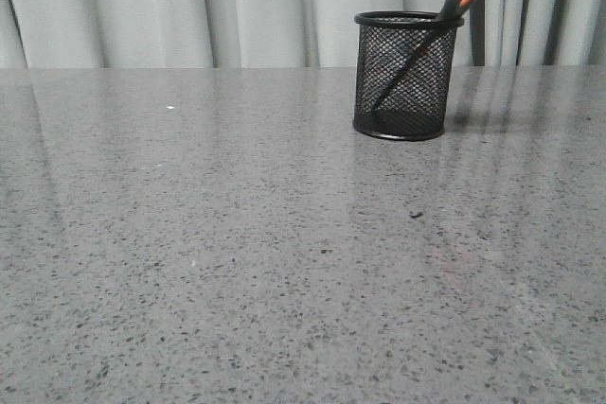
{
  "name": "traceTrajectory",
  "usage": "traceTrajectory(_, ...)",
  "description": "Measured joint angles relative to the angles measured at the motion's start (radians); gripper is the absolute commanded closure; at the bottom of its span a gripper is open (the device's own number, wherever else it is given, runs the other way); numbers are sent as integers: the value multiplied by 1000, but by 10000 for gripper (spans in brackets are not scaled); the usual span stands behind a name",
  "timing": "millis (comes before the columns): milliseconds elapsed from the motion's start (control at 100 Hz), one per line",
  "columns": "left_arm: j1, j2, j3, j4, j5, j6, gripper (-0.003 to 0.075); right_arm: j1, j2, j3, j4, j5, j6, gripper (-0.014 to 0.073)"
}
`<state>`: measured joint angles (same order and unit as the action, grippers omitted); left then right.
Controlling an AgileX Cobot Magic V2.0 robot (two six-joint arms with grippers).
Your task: Put scissors into bucket
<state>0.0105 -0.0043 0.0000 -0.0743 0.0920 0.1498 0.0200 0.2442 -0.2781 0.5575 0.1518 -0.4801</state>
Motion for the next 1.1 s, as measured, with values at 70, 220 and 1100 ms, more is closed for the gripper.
traceTrajectory(70, 0, 0, 0, 0, 0, 0, 741, 0, 0, 0, 0, 0, 0, 664)
traceTrajectory(220, 0, 0, 0, 0, 0, 0, 741, 0, 0, 4, -29, -7, 0, 664)
traceTrajectory(1100, 0, 0, 0, 0, 1, 0, 741, -35, -251, 289, -526, 5, 326, 664)
